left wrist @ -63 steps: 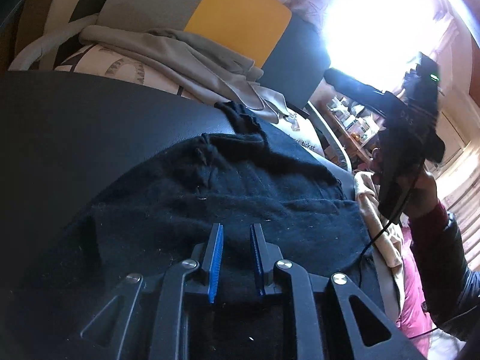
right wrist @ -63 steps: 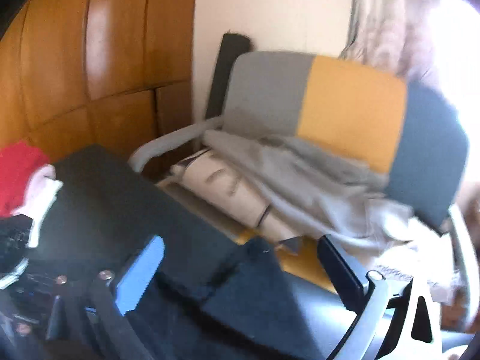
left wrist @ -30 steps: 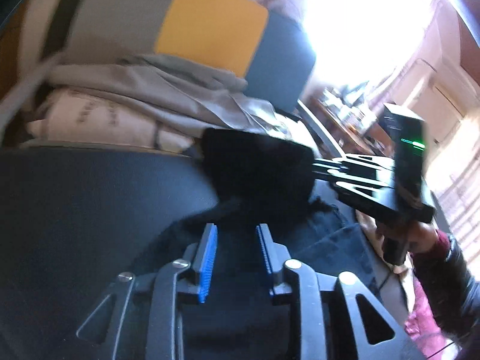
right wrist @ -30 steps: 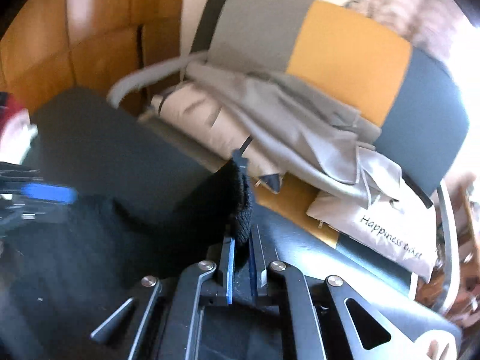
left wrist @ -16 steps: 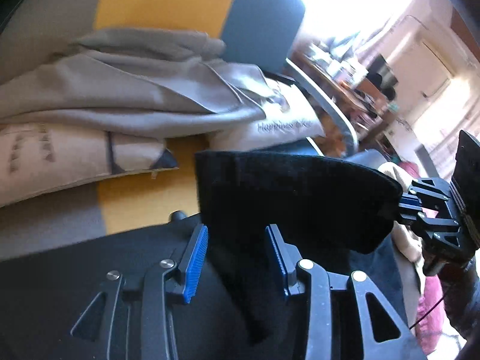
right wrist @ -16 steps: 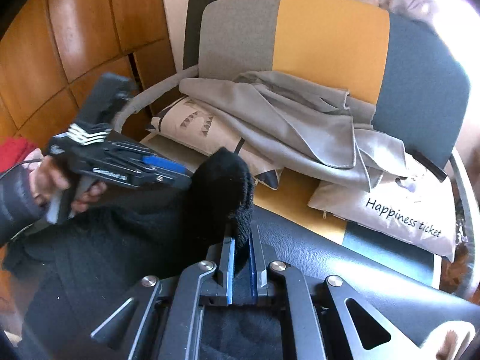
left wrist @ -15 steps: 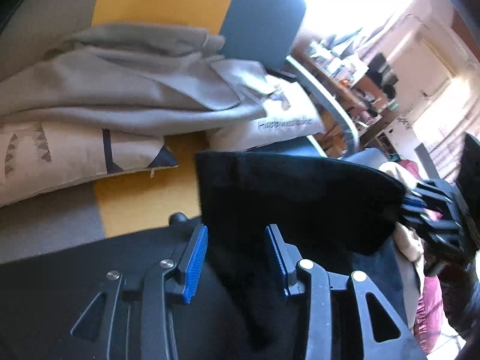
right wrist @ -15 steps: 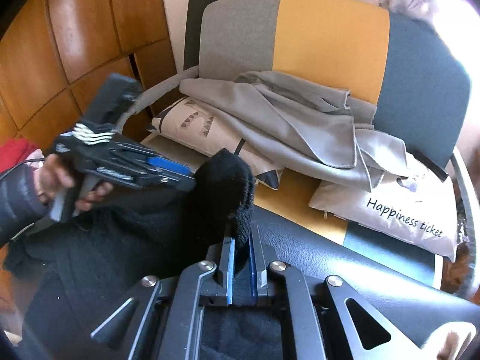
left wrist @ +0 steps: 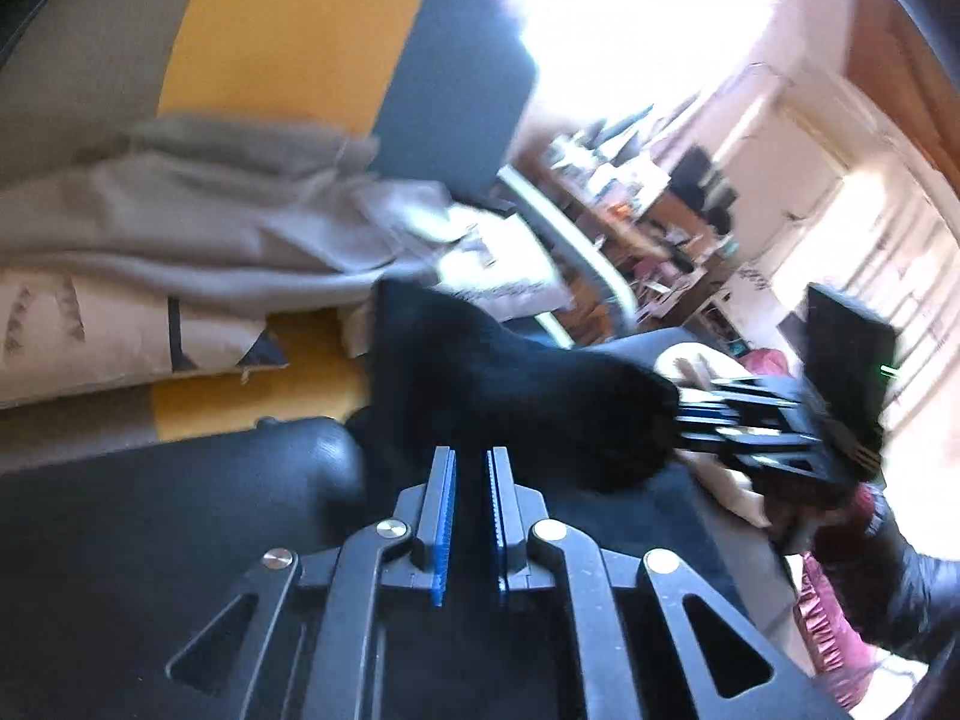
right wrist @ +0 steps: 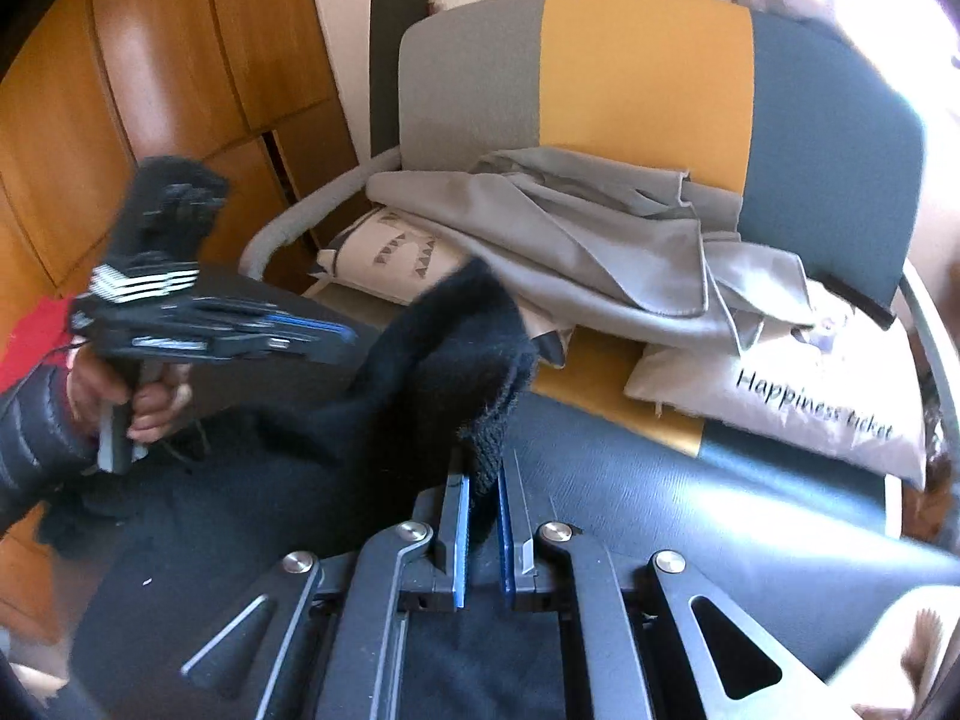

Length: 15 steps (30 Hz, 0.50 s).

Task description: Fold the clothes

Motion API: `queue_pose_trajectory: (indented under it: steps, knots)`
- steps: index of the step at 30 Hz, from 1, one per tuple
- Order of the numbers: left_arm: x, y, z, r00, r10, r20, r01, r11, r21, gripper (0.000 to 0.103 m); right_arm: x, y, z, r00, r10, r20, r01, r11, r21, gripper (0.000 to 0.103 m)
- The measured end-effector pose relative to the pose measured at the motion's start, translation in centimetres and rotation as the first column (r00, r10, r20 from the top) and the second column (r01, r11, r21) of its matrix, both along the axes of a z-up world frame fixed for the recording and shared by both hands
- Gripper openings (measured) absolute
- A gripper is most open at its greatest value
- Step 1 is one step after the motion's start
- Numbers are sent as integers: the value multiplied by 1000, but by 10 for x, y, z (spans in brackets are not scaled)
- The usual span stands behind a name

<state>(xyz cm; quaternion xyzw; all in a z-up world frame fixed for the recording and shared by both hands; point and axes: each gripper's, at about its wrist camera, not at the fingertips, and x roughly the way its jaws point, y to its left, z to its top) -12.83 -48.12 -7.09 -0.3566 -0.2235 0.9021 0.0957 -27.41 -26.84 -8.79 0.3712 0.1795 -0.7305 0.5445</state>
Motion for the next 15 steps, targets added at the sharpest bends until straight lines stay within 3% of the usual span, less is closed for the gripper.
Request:
queue_pose_trajectory:
  steps: [4, 7, 10, 13, 15]
  knots:
    - [52, 44, 16, 998, -30, -46, 27, 997, -77, 8, 29, 32, 0, 1000, -7, 29, 7, 1000, -7, 8]
    - [80, 70, 7, 998, -50, -27, 48, 996, -75, 8, 49, 50, -8, 999, -3, 53, 3, 1000, -1, 8]
    - [100, 75, -12, 1000, -11, 26, 12, 1000, -15, 9, 61, 65, -24, 997, -17, 69, 15, 999, 31, 8]
    - [103, 48, -26, 993, 82, 78, -90, 991, 103, 27, 67, 80, -41, 993, -47, 112, 41, 998, 54, 11]
    - [98, 22, -30, 980, 159, 119, -180, 965, 189, 33, 67, 89, -49, 986, -72, 153, 66, 997, 46, 13]
